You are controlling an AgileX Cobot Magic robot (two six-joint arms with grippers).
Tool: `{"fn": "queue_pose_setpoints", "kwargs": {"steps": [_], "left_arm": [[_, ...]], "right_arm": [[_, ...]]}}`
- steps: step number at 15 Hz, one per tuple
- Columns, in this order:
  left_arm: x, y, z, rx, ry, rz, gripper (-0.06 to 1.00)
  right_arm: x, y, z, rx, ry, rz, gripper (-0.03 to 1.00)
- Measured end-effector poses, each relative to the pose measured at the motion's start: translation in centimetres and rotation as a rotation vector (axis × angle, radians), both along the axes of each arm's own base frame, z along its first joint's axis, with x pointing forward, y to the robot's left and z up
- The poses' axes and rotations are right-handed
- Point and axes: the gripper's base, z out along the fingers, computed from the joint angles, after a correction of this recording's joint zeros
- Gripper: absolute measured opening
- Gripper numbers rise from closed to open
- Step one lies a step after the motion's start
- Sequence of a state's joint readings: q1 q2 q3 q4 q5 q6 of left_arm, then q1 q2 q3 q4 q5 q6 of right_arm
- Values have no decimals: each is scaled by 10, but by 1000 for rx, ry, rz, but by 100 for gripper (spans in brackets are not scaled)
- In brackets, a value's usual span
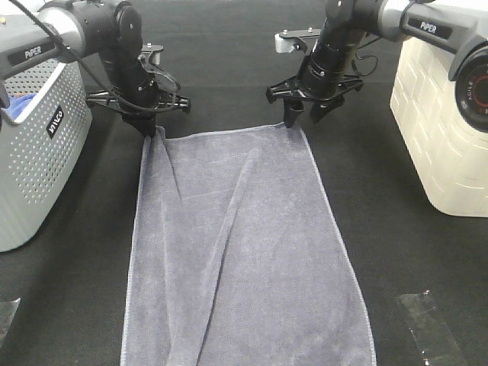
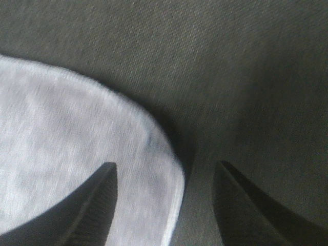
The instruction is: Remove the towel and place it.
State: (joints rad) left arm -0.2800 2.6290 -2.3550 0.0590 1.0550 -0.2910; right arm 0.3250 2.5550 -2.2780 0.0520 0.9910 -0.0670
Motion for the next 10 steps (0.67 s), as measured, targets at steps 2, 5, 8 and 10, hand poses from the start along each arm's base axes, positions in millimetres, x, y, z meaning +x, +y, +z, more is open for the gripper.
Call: {"fn": "queue_pose_setpoints", "kwargs": {"steps": [2, 5, 8, 10], "left_arm": [[0, 0, 0, -3, -3, 0, 1], [0, 0, 0, -3, -4, 0, 1], [0, 0, 0, -4, -4, 0, 1], [0, 0, 0, -4, -4, 0, 1]], "right_arm": [[4, 1, -2, 10, -40, -2, 53], [7, 2, -1, 20, -70, -3, 51], [8, 2, 0, 24, -84, -4, 50], [8, 2, -6, 21, -75, -4, 50]]}}
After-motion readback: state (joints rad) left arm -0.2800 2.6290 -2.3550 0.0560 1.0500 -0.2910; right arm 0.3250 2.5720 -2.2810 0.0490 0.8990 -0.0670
